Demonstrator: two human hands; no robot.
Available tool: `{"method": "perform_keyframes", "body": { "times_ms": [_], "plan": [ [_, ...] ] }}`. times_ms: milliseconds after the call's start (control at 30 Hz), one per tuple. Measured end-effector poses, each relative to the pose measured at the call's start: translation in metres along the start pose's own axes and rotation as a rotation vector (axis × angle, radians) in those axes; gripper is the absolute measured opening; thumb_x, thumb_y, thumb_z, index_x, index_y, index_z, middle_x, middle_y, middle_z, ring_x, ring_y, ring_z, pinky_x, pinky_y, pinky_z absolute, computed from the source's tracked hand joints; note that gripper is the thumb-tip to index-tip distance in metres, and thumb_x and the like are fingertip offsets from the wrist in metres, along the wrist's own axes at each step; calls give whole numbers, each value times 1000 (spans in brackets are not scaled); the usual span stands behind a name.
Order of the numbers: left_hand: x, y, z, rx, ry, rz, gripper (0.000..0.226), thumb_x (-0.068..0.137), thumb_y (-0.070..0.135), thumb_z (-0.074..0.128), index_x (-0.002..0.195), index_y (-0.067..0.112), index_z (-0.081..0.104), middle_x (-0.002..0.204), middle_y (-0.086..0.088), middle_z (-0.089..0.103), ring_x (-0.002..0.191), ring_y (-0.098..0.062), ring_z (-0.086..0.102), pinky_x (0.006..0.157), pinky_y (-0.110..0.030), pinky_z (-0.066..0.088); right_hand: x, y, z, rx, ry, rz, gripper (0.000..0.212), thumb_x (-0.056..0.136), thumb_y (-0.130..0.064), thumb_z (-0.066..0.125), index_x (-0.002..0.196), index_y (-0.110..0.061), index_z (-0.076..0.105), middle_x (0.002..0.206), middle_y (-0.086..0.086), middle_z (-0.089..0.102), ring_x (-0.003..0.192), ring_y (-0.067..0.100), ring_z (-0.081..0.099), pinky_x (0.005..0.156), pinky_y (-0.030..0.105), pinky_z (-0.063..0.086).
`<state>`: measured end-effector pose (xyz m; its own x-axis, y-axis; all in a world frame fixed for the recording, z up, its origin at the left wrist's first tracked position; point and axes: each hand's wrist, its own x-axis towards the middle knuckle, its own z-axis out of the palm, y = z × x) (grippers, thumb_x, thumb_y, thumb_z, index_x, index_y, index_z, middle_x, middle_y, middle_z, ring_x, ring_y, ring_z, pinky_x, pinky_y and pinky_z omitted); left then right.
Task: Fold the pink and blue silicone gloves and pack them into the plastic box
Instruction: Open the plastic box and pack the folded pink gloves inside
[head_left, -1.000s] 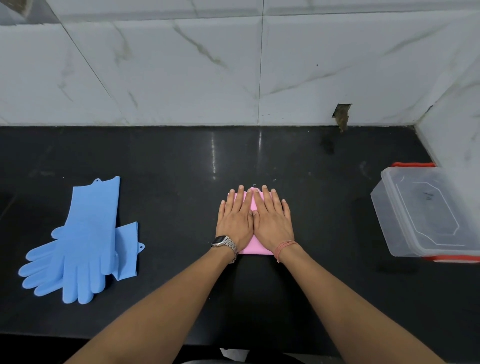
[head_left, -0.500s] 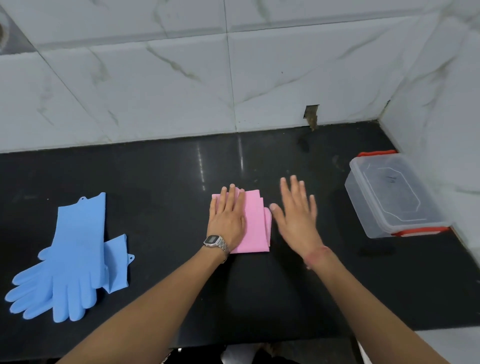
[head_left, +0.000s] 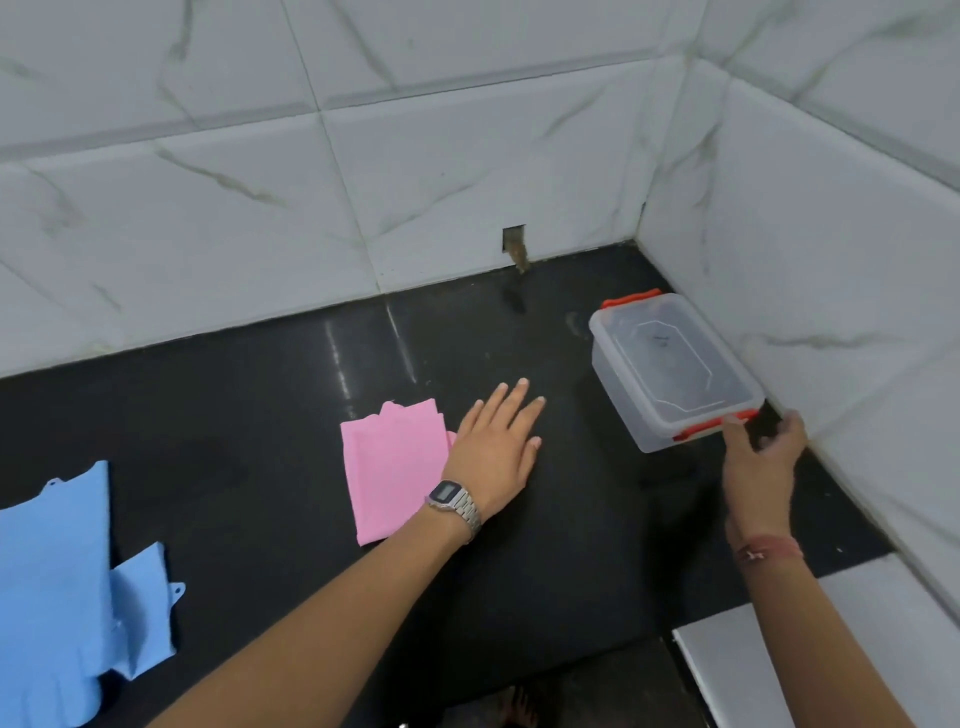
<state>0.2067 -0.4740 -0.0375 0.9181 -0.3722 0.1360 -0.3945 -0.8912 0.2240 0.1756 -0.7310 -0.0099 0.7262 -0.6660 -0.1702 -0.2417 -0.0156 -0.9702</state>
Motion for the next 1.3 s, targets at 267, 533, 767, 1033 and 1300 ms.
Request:
{"method": "perform_keyframes", "body": {
  "times_ms": [267,533,767,1033,1300],
  "plan": [
    [52,78,-13,11,-12,274,53,94,28,51,145,24,36,155,-2,32,144,-24,25,116,-44,19,6,-3,9,340,-175,259,58,94,-17,62,145,-18,35,129,12,59,102,25,68,76,33,56],
    [53,99,-11,7,-127,285,45,92,19,57,135,18,44,146,-5,43,138,-27,35,110,-42,33,3,-6,15,301,-223,253,55,89,-5,65,139,-15,46,127,11,61,109,27,65,82,37,59],
    [40,94,-12,37,-110,253,34,92,16,58,123,16,47,139,-7,46,135,-29,38,101,-40,41,-13,-1,15,248,-250,235,51,88,0,62,135,-15,48,122,9,63,106,27,67,70,34,62],
    [23,89,-17,95,-70,253,29,92,8,49,120,13,46,139,-7,43,126,-26,45,87,-37,45,-29,16,5,333,-376,329,32,93,2,55,121,-12,61,113,14,71,103,28,69,87,43,56],
    [11,102,-29,-9,-93,417,15,93,15,52,108,16,54,105,-4,64,89,-25,62,75,-33,42,-4,15,-6,270,-178,235,37,97,-3,51,131,-13,56,96,9,69,80,17,66,73,31,57]
  ]
}}
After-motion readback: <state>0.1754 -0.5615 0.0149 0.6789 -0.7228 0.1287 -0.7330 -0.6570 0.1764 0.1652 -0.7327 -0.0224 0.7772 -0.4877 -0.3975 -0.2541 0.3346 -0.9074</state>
